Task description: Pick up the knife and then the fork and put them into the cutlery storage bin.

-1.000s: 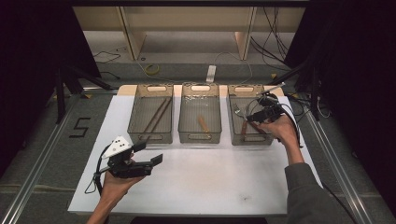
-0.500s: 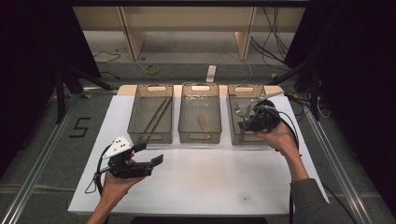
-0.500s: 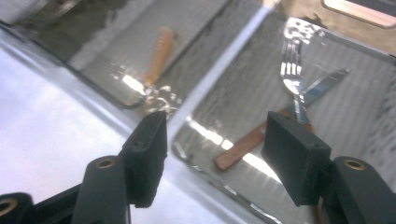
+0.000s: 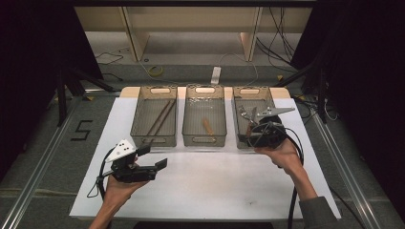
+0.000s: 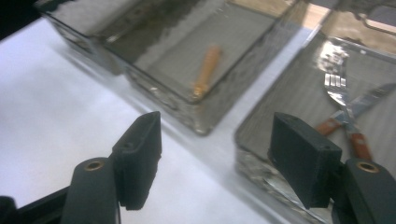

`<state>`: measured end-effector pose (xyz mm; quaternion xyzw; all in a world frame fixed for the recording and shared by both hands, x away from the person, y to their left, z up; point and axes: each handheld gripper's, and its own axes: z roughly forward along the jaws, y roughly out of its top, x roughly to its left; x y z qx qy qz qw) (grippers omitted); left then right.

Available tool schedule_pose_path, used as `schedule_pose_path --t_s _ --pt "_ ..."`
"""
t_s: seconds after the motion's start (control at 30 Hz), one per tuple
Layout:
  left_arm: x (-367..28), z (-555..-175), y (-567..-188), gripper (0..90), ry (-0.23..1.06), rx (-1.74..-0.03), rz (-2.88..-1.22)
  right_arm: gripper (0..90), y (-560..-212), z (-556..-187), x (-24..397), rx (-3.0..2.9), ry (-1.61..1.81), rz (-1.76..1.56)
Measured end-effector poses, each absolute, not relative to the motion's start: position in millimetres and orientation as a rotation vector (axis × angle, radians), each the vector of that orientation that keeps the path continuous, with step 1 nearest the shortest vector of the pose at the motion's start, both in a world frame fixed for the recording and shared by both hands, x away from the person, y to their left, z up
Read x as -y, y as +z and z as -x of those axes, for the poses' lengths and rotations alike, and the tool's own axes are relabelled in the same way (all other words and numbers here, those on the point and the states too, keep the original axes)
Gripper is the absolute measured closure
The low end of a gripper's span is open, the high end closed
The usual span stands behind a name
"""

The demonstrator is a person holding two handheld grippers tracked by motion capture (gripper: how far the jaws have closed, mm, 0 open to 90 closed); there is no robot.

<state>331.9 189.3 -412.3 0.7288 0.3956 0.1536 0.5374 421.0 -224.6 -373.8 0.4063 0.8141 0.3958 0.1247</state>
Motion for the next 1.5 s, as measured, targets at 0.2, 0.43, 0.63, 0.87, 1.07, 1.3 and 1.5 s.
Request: schedule_pose_path --t_s 0.2,0.43,0.63,0.87,1.07,1.3,1.5 --pt "-189 -332 -412 15.1 0.362 -0.934 -1.747 32.6 -378 -402 219 -2.359 1.216 -1.129" --pt "-189 -331 -412 15.1 0.355 -0.931 -1.748 31.3 -389 -388 217 -2.33 1.285 -1.109" --pt "-189 -332 -412 15.1 0.342 -0.928 -1.746 30.7 -398 -377 219 -2.314 1.338 -1.097" --pt "-188 -332 -413 15.1 0.338 -0.923 -1.753 29.1 -401 -366 220 -2.288 1.393 -1.085" --pt "-188 -332 -413 15.1 0.324 -0.924 -1.75 28.8 -410 -355 220 -2.279 1.406 -1.067" --pt "-188 -332 -413 15.1 0.316 -0.923 -1.749 26.0 -416 -342 224 -2.255 1.452 -1.057" --pt "-189 -333 -413 15.1 0.305 -0.927 -1.748 23.2 -421 -333 229 -2.238 1.465 -1.069"
